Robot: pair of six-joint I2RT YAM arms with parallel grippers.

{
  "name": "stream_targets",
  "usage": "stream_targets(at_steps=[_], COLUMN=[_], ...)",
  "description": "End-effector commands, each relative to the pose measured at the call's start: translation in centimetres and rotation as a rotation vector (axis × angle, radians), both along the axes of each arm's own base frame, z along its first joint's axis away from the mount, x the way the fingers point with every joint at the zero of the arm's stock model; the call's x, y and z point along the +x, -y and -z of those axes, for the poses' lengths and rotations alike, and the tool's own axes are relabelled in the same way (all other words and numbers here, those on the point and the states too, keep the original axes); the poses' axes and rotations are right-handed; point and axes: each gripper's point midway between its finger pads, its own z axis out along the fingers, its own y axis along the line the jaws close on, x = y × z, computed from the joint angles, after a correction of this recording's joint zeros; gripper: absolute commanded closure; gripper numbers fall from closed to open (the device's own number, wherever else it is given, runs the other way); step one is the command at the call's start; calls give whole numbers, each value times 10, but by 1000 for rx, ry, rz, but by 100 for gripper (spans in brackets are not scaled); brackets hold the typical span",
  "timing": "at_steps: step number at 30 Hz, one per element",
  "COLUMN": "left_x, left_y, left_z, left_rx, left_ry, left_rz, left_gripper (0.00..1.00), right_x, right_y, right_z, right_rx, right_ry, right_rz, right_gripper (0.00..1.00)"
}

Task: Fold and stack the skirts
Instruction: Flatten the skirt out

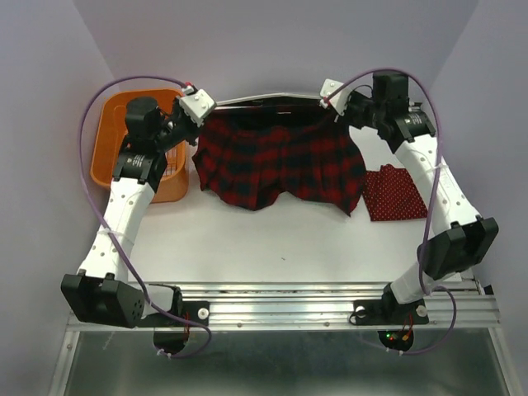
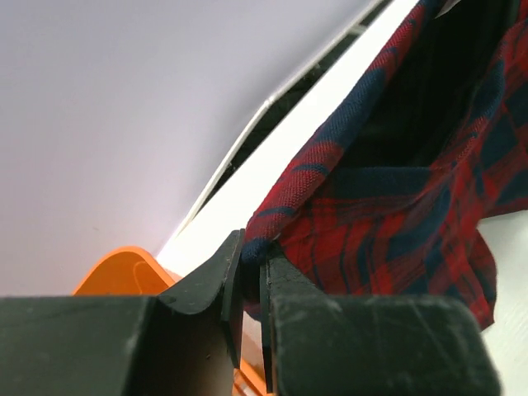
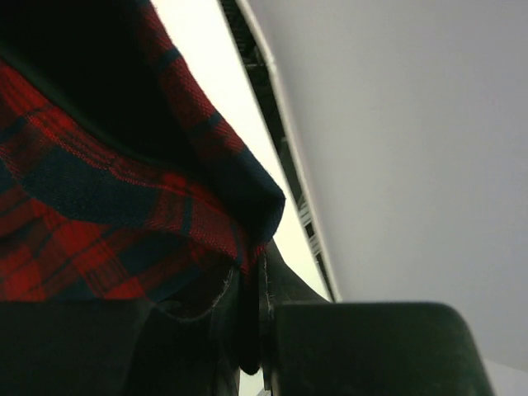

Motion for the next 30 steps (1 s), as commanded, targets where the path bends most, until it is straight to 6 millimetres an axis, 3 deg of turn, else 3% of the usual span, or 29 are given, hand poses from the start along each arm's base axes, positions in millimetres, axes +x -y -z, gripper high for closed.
stream_targets(at_steps=[1, 3, 6, 9, 10, 12, 13, 16, 17, 19, 22, 23, 25, 26, 28, 30], left_x=[-6, -15, -33, -69, -84, -106, -122, -145, -144, -139, -119, -109, -86, -71, -60, -52], left_y=[-26, -26, -21, -5, -3, 0, 1, -2, -2, -4, -2, 0, 3, 4, 4, 3], left_z=[-74, -78, -52, -12, 11, 41, 64, 115, 135, 157, 188, 207, 212, 218, 217, 210], left_rx=[-104, -82, -24, 71, 150, 207, 214, 284, 297, 296, 278, 263, 243, 223, 196, 198], left_ry=[132, 149, 76, 3, -38, -105, -209, -385, -449, -539, -670, -746, -776, -803, -805, -734], left_rz=[-103, -88, -29, 146, 209, 296, 335, 438, 469, 475, 490, 497, 475, 454, 415, 382], left_gripper=[100, 100, 100, 100, 100, 100, 100, 97, 95, 91, 82, 77, 68, 55, 45, 26], right_x=[-5, -13, -37, -65, -73, -100, -107, -125, -127, -126, -116, -113, -103, -103, -100, -98], right_y=[51, 52, 53, 54, 54, 50, 50, 49, 44, 39, 36, 35, 32, 32, 30, 30], right_z=[-52, -57, -42, -6, 6, 43, 55, 103, 113, 147, 177, 202, 228, 236, 248, 258], right_rx=[0, -15, -45, -104, -112, -123, -125, -113, -109, -104, -97, -108, -103, -105, -100, -99], right_ry=[65, 70, 10, -91, -129, -267, -308, -463, -492, -593, -692, -779, -880, -916, -961, -983], right_rz=[185, 172, 140, 84, 66, 16, 8, 8, 1, 11, 45, 60, 97, 108, 133, 148], right_gripper=[99, 99, 99, 99, 99, 99, 99, 99, 99, 99, 99, 99, 99, 99, 99, 99])
